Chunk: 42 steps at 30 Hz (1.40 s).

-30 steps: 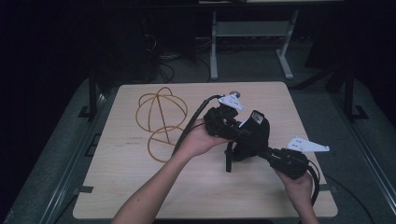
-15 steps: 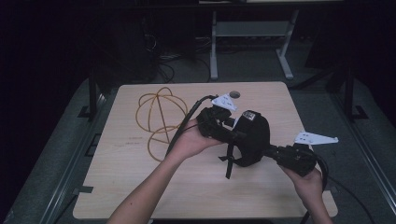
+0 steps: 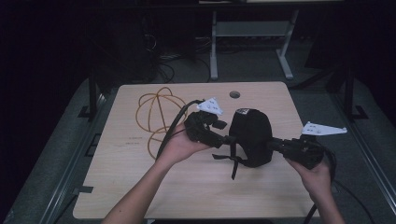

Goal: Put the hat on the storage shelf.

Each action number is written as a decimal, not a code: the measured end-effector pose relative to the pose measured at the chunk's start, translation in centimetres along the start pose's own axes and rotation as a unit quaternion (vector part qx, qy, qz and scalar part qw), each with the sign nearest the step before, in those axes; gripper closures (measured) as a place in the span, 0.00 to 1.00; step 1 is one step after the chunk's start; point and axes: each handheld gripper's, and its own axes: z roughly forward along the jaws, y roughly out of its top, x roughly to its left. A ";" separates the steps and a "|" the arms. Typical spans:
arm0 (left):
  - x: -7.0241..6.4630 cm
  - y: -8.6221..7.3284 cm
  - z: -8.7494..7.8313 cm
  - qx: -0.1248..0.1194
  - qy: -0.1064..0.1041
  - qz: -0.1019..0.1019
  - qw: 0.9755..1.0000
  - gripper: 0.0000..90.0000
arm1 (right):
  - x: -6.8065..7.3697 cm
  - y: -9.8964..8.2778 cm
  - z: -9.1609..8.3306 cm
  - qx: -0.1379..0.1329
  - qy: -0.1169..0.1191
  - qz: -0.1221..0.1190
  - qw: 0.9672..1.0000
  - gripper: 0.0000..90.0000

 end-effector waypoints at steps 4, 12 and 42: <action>-0.3 -0.8 -0.3 0.003 0.006 0.006 1.000 0.42 | 0.0 0.7 -0.4 0.001 -0.003 -0.003 1.000 0.85; -0.7 -2.8 -0.9 0.002 0.012 0.008 1.000 0.40 | 0.2 2.3 -1.2 0.000 -0.014 -0.018 1.000 0.85; -2.0 -10.2 -1.5 -0.015 0.029 0.001 0.999 0.38 | 1.4 8.2 -1.9 -0.023 -0.015 -0.048 0.998 0.85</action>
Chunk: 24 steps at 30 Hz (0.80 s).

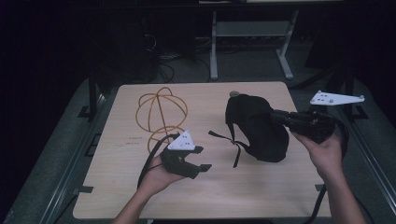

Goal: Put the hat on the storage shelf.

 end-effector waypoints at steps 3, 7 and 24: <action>-0.1 -0.5 0.1 0.003 0.003 0.000 1.000 0.38 | 0.2 0.5 0.2 0.001 0.001 -0.007 1.000 0.86; 0.0 -1.3 0.3 0.002 -0.001 -0.007 1.000 0.38 | 0.3 1.1 0.6 0.005 -0.004 -0.014 1.000 0.86; 0.0 -3.1 0.4 -0.006 0.001 -0.010 1.000 0.37 | 1.3 5.0 2.6 0.009 0.006 -0.028 1.000 0.87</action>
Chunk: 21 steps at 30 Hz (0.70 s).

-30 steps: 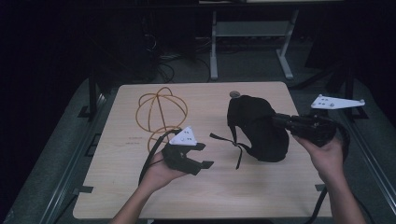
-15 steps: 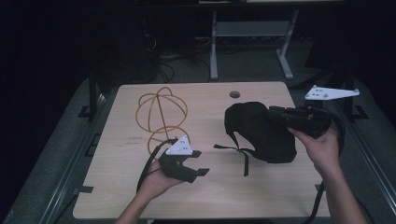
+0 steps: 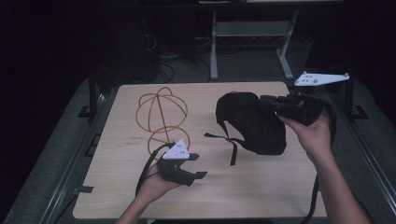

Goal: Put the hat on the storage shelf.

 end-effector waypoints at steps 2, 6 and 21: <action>0.0 -0.2 0.0 -0.004 -0.002 -0.003 1.000 0.37 | 0.2 0.7 0.3 -0.003 0.005 -0.003 1.000 0.87; -0.1 -0.4 0.2 -0.005 -0.002 0.002 1.000 0.37 | 0.8 2.3 0.9 -0.005 0.013 -0.013 1.000 0.87; -0.3 -0.7 1.2 -0.004 -0.006 0.007 1.000 0.35 | 2.5 6.8 3.6 -0.014 0.044 -0.033 0.998 0.87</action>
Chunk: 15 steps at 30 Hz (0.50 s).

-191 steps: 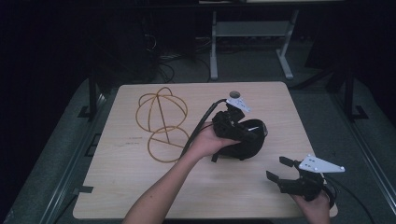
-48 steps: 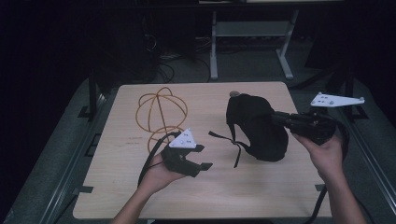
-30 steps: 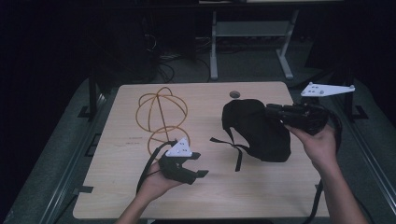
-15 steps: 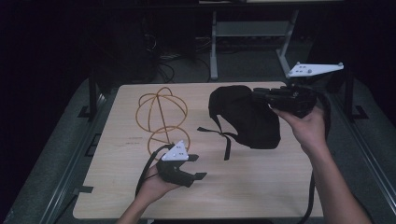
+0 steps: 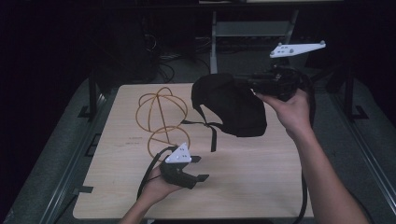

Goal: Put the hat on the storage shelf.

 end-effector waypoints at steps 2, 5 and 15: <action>0.0 0.0 0.0 0.003 0.000 0.003 1.000 0.35 | 0.2 0.5 0.6 0.001 0.004 -0.002 1.000 0.87; -0.2 0.0 0.2 0.006 -0.001 0.002 1.000 0.35 | 0.6 1.4 1.5 0.003 0.010 -0.008 1.000 0.87; -0.2 -0.1 0.6 0.011 -0.002 0.021 1.000 0.35 | 1.5 3.4 4.3 0.009 0.018 -0.019 1.000 0.87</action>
